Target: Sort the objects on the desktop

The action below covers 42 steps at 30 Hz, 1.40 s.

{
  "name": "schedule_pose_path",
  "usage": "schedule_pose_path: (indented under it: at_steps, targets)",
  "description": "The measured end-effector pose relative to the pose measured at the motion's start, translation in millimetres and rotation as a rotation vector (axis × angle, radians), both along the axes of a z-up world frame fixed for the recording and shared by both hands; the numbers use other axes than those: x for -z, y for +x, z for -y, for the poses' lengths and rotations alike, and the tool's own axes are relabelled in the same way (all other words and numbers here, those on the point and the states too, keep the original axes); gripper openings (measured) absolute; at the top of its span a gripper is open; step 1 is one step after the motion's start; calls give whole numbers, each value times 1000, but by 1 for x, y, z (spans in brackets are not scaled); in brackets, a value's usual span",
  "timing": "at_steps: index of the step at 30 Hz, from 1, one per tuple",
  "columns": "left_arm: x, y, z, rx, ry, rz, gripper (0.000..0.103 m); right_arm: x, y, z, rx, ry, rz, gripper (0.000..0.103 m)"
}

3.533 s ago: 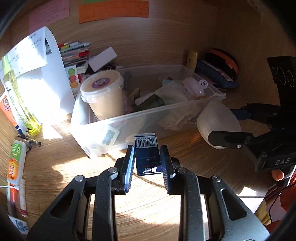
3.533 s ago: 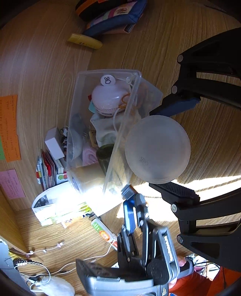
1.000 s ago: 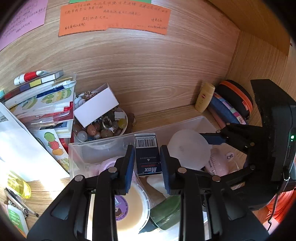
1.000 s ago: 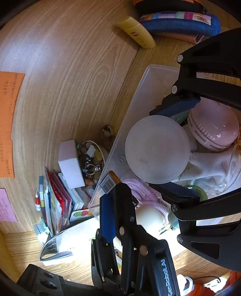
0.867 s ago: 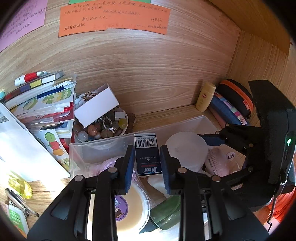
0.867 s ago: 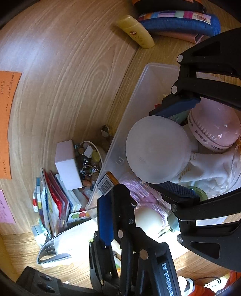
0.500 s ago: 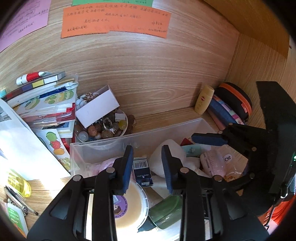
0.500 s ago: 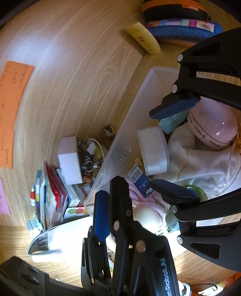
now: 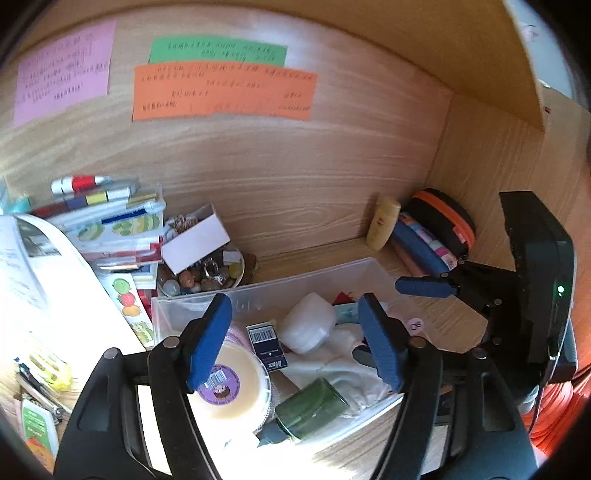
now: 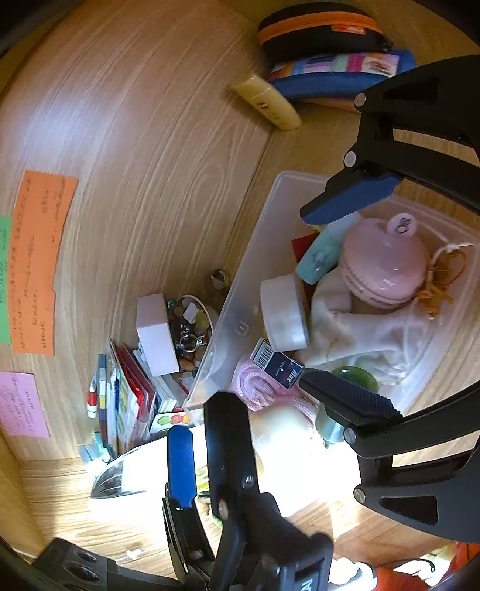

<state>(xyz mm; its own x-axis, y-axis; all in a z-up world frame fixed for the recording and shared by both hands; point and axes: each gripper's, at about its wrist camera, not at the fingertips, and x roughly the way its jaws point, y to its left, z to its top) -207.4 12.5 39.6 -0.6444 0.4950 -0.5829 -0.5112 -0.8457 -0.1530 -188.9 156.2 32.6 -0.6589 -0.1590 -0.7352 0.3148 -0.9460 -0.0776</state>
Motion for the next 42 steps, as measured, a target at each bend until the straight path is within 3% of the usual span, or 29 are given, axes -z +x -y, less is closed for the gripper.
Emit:
schedule_pose_path:
  at_steps: [3, 4, 6, 18, 23, 30, 42]
  targets:
    - [-8, 12, 3, -7, 1, -31, 85, -5, 10, -4, -1, -26, 1, 81]
    - [-11, 17, 5, -13, 3, -38, 94, -7, 13, -5, -1, -31, -3, 81]
    - [-15, 25, 7, -31, 6, -59, 99, -11, 22, -7, 2, -36, -21, 82]
    - [-23, 77, 20, -146, -26, -148, 102, -32, 75, -23, 65, -91, -135, 88]
    - [-21, 102, 24, -210, -23, -209, 102, -37, 95, -29, 97, -111, -188, 97]
    - [-14, 115, 29, -251, 16, -196, 102, -37, 116, -32, 133, -152, -218, 97]
    - [-3, 135, 19, -255, -4, -220, 102, -24, 133, -24, 123, -135, -229, 98]
